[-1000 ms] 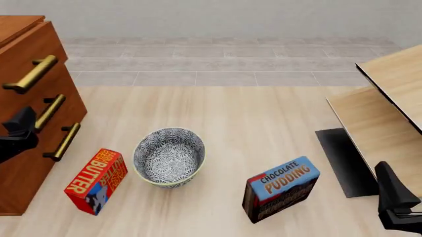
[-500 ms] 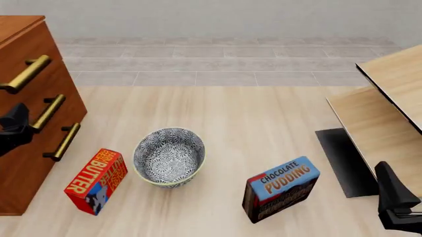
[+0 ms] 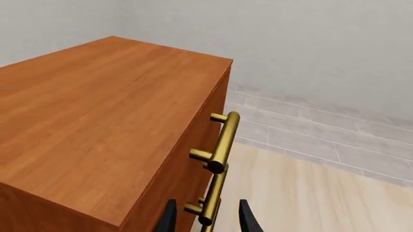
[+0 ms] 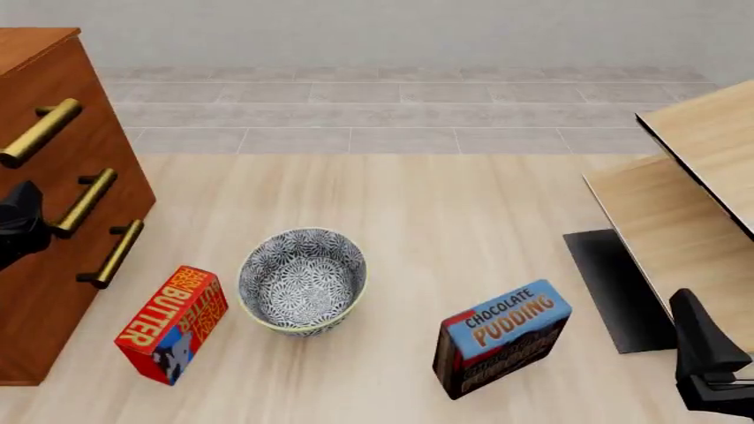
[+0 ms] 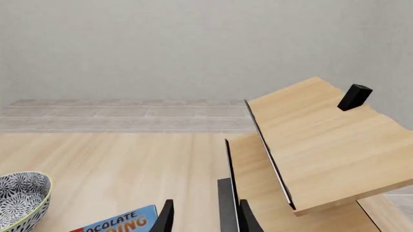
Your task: Close the top drawer of the cabinet and put the bowl on top of it.
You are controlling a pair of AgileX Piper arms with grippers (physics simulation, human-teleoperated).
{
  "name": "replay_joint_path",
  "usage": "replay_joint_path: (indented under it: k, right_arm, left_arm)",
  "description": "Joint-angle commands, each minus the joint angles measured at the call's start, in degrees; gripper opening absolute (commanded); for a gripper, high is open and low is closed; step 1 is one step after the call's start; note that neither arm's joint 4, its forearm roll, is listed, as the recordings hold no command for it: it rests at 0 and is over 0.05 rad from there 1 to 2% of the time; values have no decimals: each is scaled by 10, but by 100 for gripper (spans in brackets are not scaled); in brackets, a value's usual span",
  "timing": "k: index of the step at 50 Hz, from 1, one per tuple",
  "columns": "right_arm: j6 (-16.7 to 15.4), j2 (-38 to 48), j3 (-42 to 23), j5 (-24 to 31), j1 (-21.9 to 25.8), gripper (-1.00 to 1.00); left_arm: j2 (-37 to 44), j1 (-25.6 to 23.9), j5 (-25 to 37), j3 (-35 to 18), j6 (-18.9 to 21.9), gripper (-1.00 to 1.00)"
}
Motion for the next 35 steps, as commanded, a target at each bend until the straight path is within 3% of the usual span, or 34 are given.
replay_joint_path:
  k: [1,20,27,31,35]
  right_arm:
    - [0,-3,0,3,0,100]
    - [0,-3,0,3,0,100]
    - [0,-3,0,3,0,100]
    - [0,-3,0,3,0,100]
    - [0,-3,0,3,0,100]
  left_arm:
    - [16,13,0,-4,9,100]
    - [24,8,-11,4,12,100]
    - [13,-9,-9,13,12,100]
    - [14,-37,15,9,-17,100]
    - [-5,-51,33,9,-18,100]
